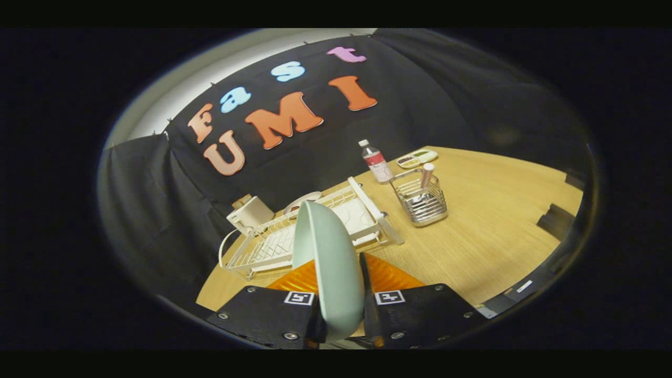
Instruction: Take the plate from the dish rack, then take the spoon from the basket and place it into the plate.
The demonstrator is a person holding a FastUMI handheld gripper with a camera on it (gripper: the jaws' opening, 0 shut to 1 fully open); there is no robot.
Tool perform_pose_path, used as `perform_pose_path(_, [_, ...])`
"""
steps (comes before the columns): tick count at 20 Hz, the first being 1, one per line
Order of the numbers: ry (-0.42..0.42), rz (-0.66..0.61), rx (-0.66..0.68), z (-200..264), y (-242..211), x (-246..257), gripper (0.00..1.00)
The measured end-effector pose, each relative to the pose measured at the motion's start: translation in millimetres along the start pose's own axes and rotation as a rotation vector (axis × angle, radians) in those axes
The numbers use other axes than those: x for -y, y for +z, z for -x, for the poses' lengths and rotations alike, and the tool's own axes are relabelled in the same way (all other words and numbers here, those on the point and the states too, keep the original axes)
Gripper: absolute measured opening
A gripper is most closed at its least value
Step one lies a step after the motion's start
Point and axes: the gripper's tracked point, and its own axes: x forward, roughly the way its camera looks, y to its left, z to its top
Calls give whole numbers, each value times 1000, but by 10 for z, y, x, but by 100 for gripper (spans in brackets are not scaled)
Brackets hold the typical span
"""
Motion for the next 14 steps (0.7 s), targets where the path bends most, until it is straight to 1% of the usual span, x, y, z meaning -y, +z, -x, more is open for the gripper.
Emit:
perform_pose_path(2, [-1,-52,-24,3,-106,57,28])
perform_pose_path(4, [-3,-67,-43,7,-209,108,28])
perform_pose_path(8, [27,-150,-84,-34,-355,119,28])
perform_pose_path(11, [-8,-178,-110,-131,-463,229,28])
perform_pose_path(12, [1,-204,-116,-163,-464,218,29])
perform_pose_path(14, [-4,-217,-124,-158,-482,211,29])
